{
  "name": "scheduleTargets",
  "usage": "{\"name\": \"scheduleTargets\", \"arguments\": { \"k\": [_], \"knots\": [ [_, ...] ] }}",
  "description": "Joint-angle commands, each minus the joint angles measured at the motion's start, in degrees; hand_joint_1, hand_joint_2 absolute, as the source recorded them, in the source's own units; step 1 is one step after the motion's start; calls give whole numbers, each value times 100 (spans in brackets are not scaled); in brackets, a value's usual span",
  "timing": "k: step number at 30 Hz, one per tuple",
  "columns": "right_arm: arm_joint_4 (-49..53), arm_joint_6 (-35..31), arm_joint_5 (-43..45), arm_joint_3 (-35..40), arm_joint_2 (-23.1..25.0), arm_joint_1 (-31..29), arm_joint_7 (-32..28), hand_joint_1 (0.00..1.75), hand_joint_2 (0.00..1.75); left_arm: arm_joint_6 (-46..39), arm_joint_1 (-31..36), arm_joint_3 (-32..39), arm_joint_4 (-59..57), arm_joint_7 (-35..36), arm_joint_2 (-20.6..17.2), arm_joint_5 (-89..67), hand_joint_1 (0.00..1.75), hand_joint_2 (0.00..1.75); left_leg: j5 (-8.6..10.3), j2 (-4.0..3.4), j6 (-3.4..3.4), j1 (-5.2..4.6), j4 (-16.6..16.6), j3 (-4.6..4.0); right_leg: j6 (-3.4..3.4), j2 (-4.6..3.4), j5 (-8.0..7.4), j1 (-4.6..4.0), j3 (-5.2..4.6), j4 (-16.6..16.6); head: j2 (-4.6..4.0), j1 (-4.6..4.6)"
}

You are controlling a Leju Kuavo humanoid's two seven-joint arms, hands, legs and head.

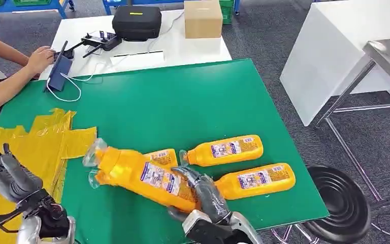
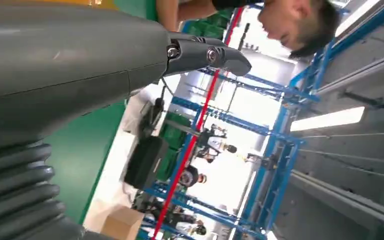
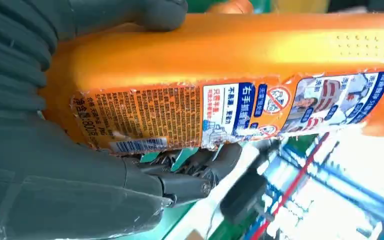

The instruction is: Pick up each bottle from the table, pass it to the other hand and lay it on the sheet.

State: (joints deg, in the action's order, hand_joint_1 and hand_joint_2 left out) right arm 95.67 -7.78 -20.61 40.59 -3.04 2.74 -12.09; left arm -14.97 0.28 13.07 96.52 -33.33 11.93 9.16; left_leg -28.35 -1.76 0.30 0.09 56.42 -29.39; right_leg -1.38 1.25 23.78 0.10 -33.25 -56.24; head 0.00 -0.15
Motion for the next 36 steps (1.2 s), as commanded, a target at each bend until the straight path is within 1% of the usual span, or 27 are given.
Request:
{"name": "scheduleTargets", "arguments": {
  "k": [1, 2, 3, 4, 5, 6, 7, 8, 9, 10, 11, 12, 13, 15, 16, 18, 21, 23, 29, 33, 36],
  "knots": [
    [405, -26, 280, -575, 211, 251, -368, 175, 175, -35, 34, 335, 15, -29, 124, 35, 0, 175, -1, 9, -1, 2, 0, 2, -1, -4, 0, -1, 7, 2, 0, 4],
    [461, -13, 388, -638, 228, 267, -429, 175, 175, -47, 16, 339, 29, -38, 116, 42, 0, 175, -4, 21, -3, 9, 2, 7, -1, -11, 0, -6, 16, 6, 0, 2],
    [520, -11, 469, -704, 249, 284, -484, 175, 175, 80, -28, 254, 6, 31, 39, 48, 0, 175, -1, 16, -2, 1, 1, 5, 0, -2, 2, 1, 8, 2, 0, 4],
    [550, -1, 525, -745, 258, 288, -523, 175, 175, 294, -61, 149, -41, 196, -41, 88, 0, 175, -3, 20, -3, 4, 2, 6, 0, -5, 3, -2, 10, 2, 0, 4],
    [568, -4, 611, -794, 277, 294, -606, 175, 175, 684, -114, -30, -122, 505, -182, 209, 0, 175, -4, 16, -3, 2, 1, 9, 0, -8, 3, 0, 10, 1, 0, 2],
    [539, 18, 659, -829, 216, 216, -635, 175, 175, 1352, -181, -254, -281, 976, -348, 597, 0, 175, -2, 12, -2, -1, -3, 11, 0, -8, 3, 3, 10, 1, 0, 2],
    [482, 71, 744, -879, 187, 145, -660, 175, 175, 2005, -236, -385, -425, 1277, -474, 1046, 0, 175, -1, 11, -2, -1, -5, 13, 0, -6, 2, 3, 13, 3, 0, 4],
    [398, 130, 807, -923, 185, 77, -693, 175, 175, 2440, -315, -449, -553, 1449, -542, 1382, 0, 175, 0, 16, -4, 1, -8, 18, 1, -7, 1, 1, 18, 8, 0, 2],
    [305, 219, 853, -943, 169, -12, -728, 175, 175, 3068, -465, -615, -649, 1678, -711, 1836, 0, 175, 2, 10, -2, -4, -13, 22, 0, -9, -1, 6, 18, 10, 0, 4],
    [160, 348, 921, -971, 187, -132, -774, 175, 175, 4035, -635, -885, -811, 1833, -964, 2270, 0, 175, 2, 14, -4, -1, -15, 26, 0, -12, -2, 3, 23, 15, 0, 2],
    [51, 428, 932, -975, 204, -222, -806, 175, 175, 4510, -762, -1013, -878, 1854, -1083, 2396, 0, 175, 2, 3, -2, -3, -16, 27, 0, -18, -4, 5, 20, 14, 0, 4],
    [-30, 460, 937, -988, 235, -281, -813, 175, 175, 4705, -850, -1042, -903, 1854, -1088, 2423, 0, 175, 2, -7, -3, -4, -22, 34, 1, -30, -6, 6, 24, 18, 0, 4],
    [-121, 535, 959, -973, 261, -365, -842, 175, 175, 5103, -940, -1219, -910, 1864, -1194, 2511, 0, 175, -1, -19, -2, -4, -20, 32, 0, -38, -7, 7, 22, 15, 0, 2],
    [-174, 565, 951, -941, 289, -417, -850, 175, 175, 5237, -1018, -1334, -830, 1877, -1239, 2527, 0, 175, -2, -20, -3, 2, -16, 23, 2, -37, -7, 3, 20, 15, 0, 2],
    [-192, 600, 945, -908, 295, -445, -862, 175, 175, 5417, -1061, -1487, -806, 1910, -1322, 2636, 0, 175, 0, -9, -2, -1, -13, 17, 0, -20, -3, 8, 15, 10, 0, 2],
    [-208, 644, 901, -823, 317, -487, -890, 175, 175, 5589, -1210, -1789, -677, 1946, -1458, 2768, 0, 175, -1, -1, -4, 1, -12, 22, 2, -21, -2, 5, 15, 11, 0, 4],
    [-220, 666, 853, -729, 337, -494, -898, 175, 175, 5610, -1324, -2056, -547, 1936, -1550, 2802, 0, 175, -5, -2, -5, 6, -9, 23, 2, -29, -2, -1, 18, 11, 0, 2],
    [-231, 668, 826, -665, 344, -487, -894, 175, 175, 5466, -1335, -2198, -470, 1847, -1617, 2748, 0, 175, -2, 0, -2, 1, -6, 13, -1, -15, -1, 4, 10, 5, 0, 4],
    [-276, 697, 769, -581, 336, -517, -872, 175, 175, 5409, -1270, -2253, -510, 1821, -1675, 2791, 0, 175, -2, 7, -3, 5, -5, 14, 1, -19, -2, 0, 13, 8, 0, 2],
    [-528, 875, 376, -105, 326, -621, -708, 175, 175, 5313, -1166, -2314, -621, 1823, -1698, 2832, 0, 175, 0, 4, -2, 2, -5, 4, 0, -11, -2, 3, 8, 6, 0, 4],
    [-781, 957, 252, 161, 328, -732, -638, 175, 175, 5272, -1106, -2324, -662, 1838, -1695, 2811, 0, 175, -1, 2, -4, 4, -9, 12, 2, -18, -3, 2, 15, 9, 0, 4]
  ]
}}
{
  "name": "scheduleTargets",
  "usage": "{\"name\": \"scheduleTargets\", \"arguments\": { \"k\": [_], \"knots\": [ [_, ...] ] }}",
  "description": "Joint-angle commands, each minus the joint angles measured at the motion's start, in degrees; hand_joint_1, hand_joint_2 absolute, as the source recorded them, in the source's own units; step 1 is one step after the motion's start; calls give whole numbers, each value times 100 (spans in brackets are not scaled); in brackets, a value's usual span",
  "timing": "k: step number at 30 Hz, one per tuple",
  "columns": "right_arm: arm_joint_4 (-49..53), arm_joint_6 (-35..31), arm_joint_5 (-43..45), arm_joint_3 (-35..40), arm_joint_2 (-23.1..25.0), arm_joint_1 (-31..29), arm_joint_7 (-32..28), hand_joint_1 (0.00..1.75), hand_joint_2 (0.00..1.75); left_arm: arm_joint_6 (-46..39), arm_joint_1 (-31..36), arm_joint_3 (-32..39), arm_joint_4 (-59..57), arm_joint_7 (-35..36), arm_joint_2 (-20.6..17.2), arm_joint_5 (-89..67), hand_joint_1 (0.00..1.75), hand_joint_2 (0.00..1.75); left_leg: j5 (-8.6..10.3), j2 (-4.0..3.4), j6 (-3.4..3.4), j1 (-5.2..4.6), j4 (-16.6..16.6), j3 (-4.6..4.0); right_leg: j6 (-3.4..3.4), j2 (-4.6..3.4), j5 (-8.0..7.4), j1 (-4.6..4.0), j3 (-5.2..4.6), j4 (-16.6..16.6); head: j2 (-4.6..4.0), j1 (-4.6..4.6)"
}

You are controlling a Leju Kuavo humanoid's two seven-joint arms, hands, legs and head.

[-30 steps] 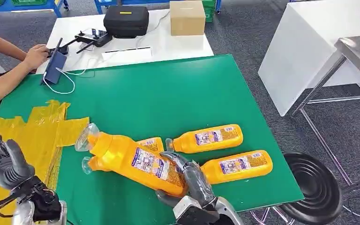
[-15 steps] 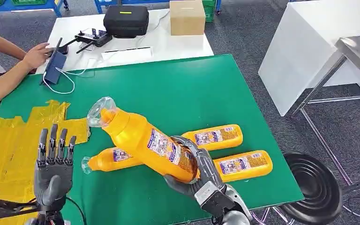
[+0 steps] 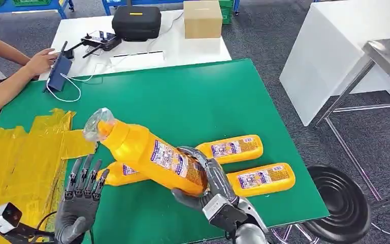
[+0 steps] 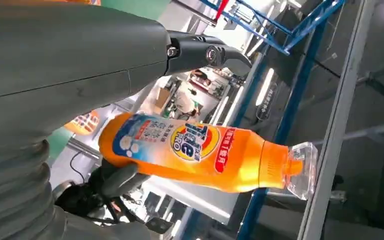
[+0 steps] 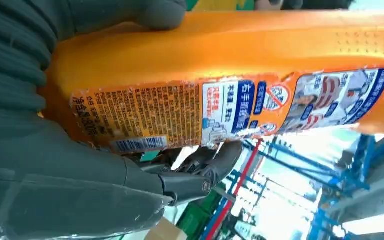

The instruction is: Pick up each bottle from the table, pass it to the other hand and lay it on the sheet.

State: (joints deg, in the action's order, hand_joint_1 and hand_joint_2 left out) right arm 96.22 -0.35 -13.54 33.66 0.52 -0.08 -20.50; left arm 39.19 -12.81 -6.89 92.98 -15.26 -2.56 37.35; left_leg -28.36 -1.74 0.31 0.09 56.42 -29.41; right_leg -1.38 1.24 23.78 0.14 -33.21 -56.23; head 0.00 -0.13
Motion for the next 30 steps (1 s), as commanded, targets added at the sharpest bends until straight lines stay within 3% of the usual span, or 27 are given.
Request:
{"name": "scheduleTargets", "arguments": {
  "k": [1, 7, 30],
  "knots": [
    [-998, 305, -494, 973, -23, -523, 282, 175, 175, -177, 240, -332, -327, 48, -237, -33, 0, 175, 1, 1, -2, 0, -7, 9, 1, -10, -2, 1, 7, 5, 0, 0],
    [-2090, 591, -696, 1502, 204, -868, 481, 175, 175, -319, 519, -342, -497, 214, -125, -25, 0, 175, 6, 9, -6, 10, -18, 29, 3, -19, -9, -9, 25, 21, 0, 0],
    [-2519, 627, -711, 1635, 349, -1032, 519, 175, 175, -379, 581, -402, -469, 236, -101, -238, 0, 175, 3, 9, -3, 0, -5, 13, 1, -1, -1, -1, 7, 4, 0, 2]
  ]
}}
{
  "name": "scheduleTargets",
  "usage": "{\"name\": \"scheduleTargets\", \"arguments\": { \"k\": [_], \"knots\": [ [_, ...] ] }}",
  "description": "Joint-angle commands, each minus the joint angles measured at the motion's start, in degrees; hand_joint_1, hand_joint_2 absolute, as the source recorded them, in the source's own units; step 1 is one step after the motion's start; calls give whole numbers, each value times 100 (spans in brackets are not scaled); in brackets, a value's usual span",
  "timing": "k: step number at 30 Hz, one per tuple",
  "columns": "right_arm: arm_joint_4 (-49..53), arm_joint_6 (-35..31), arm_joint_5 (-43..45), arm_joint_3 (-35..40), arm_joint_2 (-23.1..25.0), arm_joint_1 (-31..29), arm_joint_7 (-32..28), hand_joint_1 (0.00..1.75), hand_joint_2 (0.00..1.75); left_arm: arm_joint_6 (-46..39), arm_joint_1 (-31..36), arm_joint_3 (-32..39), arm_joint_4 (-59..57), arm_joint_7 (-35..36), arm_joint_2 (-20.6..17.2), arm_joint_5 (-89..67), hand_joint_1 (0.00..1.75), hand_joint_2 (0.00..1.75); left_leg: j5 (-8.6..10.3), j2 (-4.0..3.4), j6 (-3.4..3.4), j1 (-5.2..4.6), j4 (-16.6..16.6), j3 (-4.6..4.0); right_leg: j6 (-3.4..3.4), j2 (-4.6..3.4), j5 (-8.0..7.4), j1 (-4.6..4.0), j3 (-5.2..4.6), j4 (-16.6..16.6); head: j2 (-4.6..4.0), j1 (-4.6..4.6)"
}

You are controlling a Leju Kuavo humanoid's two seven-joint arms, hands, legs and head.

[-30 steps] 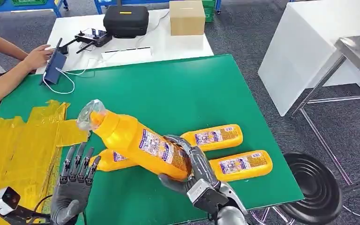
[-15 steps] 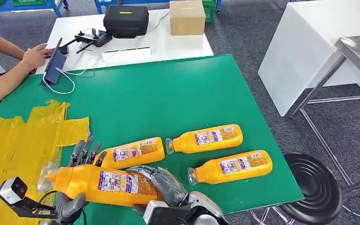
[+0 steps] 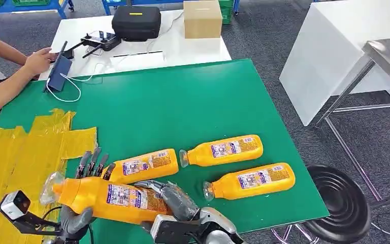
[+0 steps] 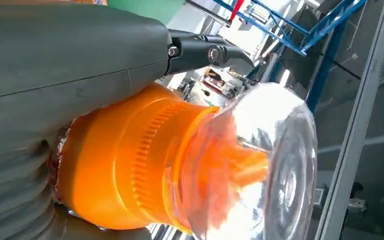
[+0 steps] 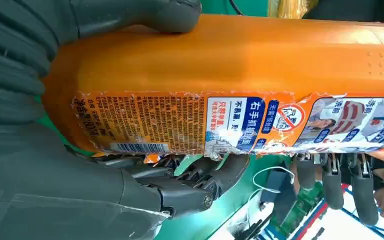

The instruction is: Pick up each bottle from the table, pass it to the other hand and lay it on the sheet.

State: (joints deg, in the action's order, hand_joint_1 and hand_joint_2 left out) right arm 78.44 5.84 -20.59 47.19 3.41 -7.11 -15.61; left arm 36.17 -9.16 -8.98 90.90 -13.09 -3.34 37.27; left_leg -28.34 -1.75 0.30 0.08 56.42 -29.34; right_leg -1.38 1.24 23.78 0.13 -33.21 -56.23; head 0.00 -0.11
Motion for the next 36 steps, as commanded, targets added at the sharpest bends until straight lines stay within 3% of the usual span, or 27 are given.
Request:
{"name": "scheduleTargets", "arguments": {
  "k": [1, 3, 4, 5, 32, 33, 34, 36],
  "knots": [
    [-742, 5, 1, 271, 63, -332, 31, 175, 175, -68, 215, -207, -245, 9, -30, -254, 0, 175, 2, 18, -4, 6, -7, 11, 1, -3, -2, -5, 14, 10, 0, 0],
    [-735, 0, 10, 253, 63, -330, 33, 175, 175, -63, 204, -228, -229, 2, -27, -279, 0, 175, 2, 20, -5, 7, -8, 14, 1, -7, -1, -5, 17, 11, 2, 0],
    [-717, -9, 16, 230, 61, -324, 34, 175, 175, -71, 192, -245, -225, -16, -33, -305, 19, 175, 0, 21, -5, 9, -7, 14, 1, -8, -1, -8, 18, 11, 2, 0],
    [-701, -17, 26, 204, 59, -317, 36, 175, 175, -63, 191, -251, -232, -31, -38, -306, 175, 175, 1, 20, -4, 8, -7, 13, 0, -7, -1, -7, 17, 10, 0, 0],
    [16, -386, 102, -489, -25, -45, -3, 175, 175, -178, 60, -89, -92, -420, 27, -740, 175, 175, -1, 15, -2, 5, -2, 7, -1, -6, 0, -5, 9, 5, 0, 0],
    [146, -647, -58, -578, -37, -17, 25, 126, 175, -359, 55, 49, 10, -549, 116, -1033, 175, 175, -2, 20, -3, 6, 0, 7, -1, -5, 2, -6, 11, 4, 0, 0],
    [274, -775, -107, -679, -25, 15, 87, 0, 175, -589, 50, 212, 126, -660, 202, -1350, 175, 175, 0, 16, -1, 2, 1, 2, -2, -1, 1, -3, 4, 1, 0, 0],
    [538, -979, -43, -1010, -145, -72, 428, 0, 175, -1545, 263, 727, 418, -927, 507, -2533, 175, 175, -4, 24, -2, 7, 7, 1, -2, -5, 3, -7, 7, 0, 0, 0]
  ]
}}
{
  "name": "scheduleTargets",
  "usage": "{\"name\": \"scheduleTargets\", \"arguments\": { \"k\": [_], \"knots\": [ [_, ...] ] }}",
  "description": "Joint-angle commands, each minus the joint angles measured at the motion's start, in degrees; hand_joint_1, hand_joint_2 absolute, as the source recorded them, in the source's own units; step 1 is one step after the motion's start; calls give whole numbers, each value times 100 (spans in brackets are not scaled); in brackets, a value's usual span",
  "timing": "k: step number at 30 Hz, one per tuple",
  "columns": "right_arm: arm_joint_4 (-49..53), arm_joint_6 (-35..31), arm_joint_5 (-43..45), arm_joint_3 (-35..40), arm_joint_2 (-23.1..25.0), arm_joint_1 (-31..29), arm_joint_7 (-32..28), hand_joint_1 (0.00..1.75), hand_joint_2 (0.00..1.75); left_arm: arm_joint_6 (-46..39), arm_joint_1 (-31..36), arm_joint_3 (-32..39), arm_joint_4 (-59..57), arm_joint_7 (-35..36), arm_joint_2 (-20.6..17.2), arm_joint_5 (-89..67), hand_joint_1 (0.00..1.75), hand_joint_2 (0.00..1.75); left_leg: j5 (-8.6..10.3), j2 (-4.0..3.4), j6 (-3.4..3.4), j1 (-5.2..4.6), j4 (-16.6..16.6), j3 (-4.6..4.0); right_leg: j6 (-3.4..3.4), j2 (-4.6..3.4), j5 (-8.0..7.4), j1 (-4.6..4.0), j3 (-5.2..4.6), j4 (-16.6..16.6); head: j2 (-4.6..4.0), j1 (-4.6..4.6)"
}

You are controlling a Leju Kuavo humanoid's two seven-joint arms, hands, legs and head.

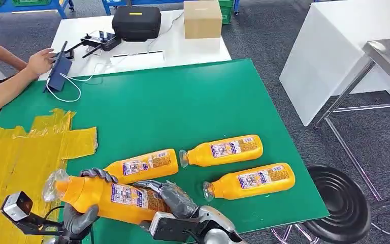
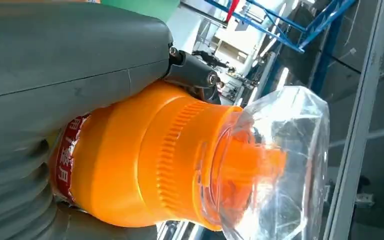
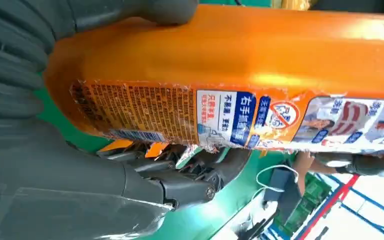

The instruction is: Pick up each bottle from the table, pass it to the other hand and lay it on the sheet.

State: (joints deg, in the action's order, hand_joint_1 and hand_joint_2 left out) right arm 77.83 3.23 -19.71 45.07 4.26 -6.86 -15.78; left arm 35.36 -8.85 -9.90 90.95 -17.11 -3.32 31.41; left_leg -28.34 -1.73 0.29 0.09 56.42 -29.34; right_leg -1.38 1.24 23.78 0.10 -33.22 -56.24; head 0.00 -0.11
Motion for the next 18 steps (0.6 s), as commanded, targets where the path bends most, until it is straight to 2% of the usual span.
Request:
{"name": "scheduleTargets", "arguments": {
  "k": [1, 2, 4, 7, 9, 11, 16, 18],
  "knots": [
    [675, -759, -79, -955, -296, -153, 539, 0, 175, -1984, 434, 1029, 498, -616, 669, -2520, 175, 175, 0, 17, 1, 3, 13, -16, -3, 1, -1, -2, -9, -6, 0, 2],
    [724, -757, -44, -1095, -352, -213, 590, 0, 175, -2577, 633, 1232, 595, -761, 808, -3121, 175, 175, -2, 22, 1, 5, 14, -12, -3, -3, 0, -3, -4, -5, 0, -2],
    [731, -584, -33, -1304, -424, -361, 788, 0, 175, -4367, 1110, 1683, 827, -1135, 1128, -4673, 175, 175, 7, 39, 2, 5, 20, -27, -3, 25, -2, -5, -11, -7, 0, 0],
    [544, -367, 48, -1332, -401, -436, 900, 0, 175, -5756, 1326, 2238, 1194, -1485, 1286, -4891, 175, 175, 10, 49, 1, 8, 28, -31, -4, 26, -6, -8, -12, -9, 2, 2],
    [385, -346, 48, -1187, -387, -442, 898, 0, 175, -6323, 1195, 2533, 1381, -1822, 1338, -4958, 175, 175, 4, 17, -2, 10, 17, -12, -4, -8, -11, -9, -1, -2, 0, 2],
    [272, -329, 52, -1043, -422, -507, 912, 0, 175, -6425, 1093, 2593, 1366, -1942, 1361, -5008, 175, 175, 1, -11, -2, 4, 3, 6, -8, -16, -10, 4, 12, 0, 2, -2],
    [-52, -157, 119, -824, -457, -815, 1120, 0, 175, -6955, 1116, 2410, 989, -2102, 1422, -5699, 175, 175, 6, 9, -1, 1, 2, 3, -9, 1, -7, 0, 5, 2, 0, -2],
    [-148, -139, 140, -757, -446, -897, 1158, 0, 175, -7094, 1116, 2302, 903, -2059, 1370, -5882, 175, 175, 4, 11, 0, 6, 3, 11, -10, -16, -11, -5, 14, 7, 0, 2]
  ]
}}
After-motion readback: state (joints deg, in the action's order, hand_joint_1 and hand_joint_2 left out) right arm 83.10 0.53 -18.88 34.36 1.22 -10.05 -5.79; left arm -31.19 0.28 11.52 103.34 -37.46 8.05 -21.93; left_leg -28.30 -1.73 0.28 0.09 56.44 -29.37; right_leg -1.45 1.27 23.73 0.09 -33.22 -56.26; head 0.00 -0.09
